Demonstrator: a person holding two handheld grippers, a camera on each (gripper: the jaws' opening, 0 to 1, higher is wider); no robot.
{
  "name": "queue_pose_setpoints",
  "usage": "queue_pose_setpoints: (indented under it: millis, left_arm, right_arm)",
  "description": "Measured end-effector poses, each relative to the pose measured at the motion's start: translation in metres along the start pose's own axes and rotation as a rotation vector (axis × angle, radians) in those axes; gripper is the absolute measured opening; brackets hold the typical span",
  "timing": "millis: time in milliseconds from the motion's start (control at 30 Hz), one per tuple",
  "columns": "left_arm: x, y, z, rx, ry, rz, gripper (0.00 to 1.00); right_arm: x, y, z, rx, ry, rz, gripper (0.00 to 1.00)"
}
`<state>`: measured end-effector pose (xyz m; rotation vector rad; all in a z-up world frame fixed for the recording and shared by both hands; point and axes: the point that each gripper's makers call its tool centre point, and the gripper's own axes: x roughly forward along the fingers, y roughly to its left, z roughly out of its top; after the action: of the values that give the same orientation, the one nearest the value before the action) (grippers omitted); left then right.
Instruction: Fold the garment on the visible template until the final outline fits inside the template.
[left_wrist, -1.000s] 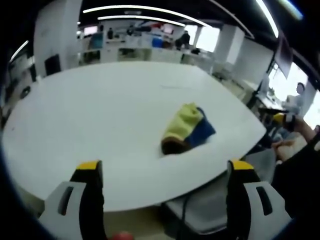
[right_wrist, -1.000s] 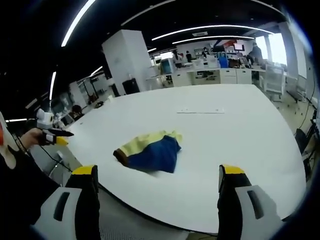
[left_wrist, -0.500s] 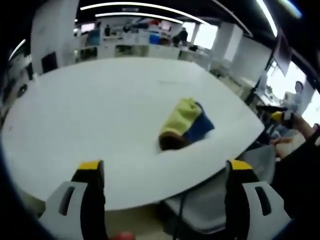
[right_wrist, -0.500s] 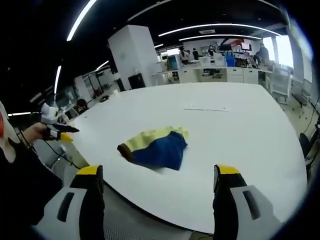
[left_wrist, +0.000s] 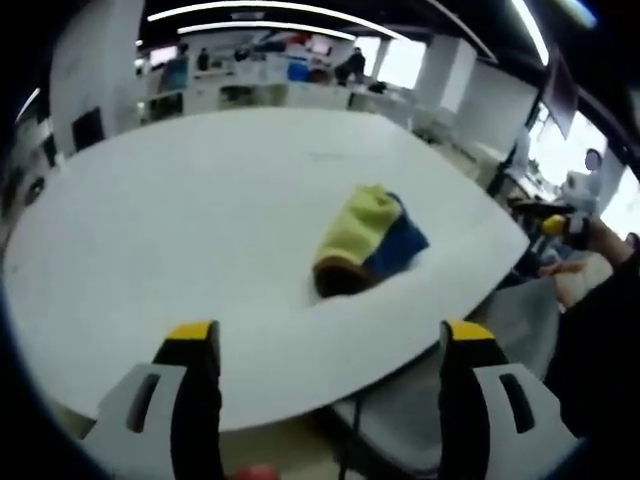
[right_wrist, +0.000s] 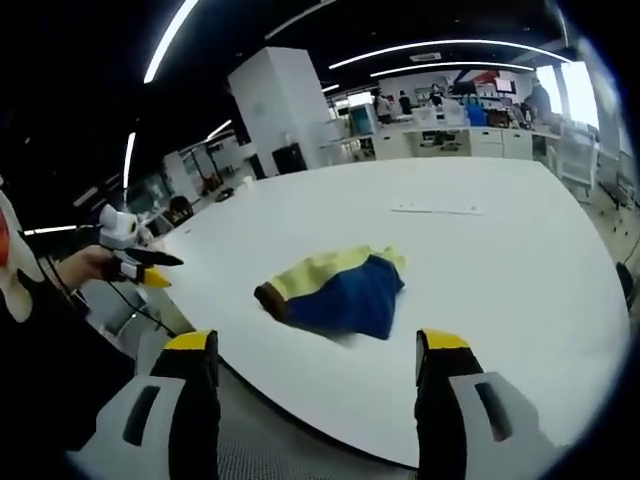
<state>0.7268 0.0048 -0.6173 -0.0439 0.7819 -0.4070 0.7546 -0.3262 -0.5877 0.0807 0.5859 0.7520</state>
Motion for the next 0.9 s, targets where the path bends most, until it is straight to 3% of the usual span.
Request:
queue_pose_setpoints:
  millis: [133,467,567,900]
  left_arm:
    - [0.007,0.0,-0.003,0.013,0.005,-0.008,0.82]
    - [0.023,-0.001,-0.011,0.034,0.026,-0.026,0.78]
    - [0.027,0.001,-0.012,0.036,0.034,-0.024,0.76]
    - [0.036,0.0,-0.014,0.049,0.04,-0.031,0.72]
  right_arm:
    - [0.008,0.01,-0.003,-0.006,0.003,0.041,0.73]
    - [0.026,0.025,-0.017,-0.033,0.055,0.079,0.69]
    - [0.031,0.022,-0.017,-0.058,0.049,0.046,0.66]
    - [0.044,0.027,-0.023,-0.102,0.055,0.039,0.6]
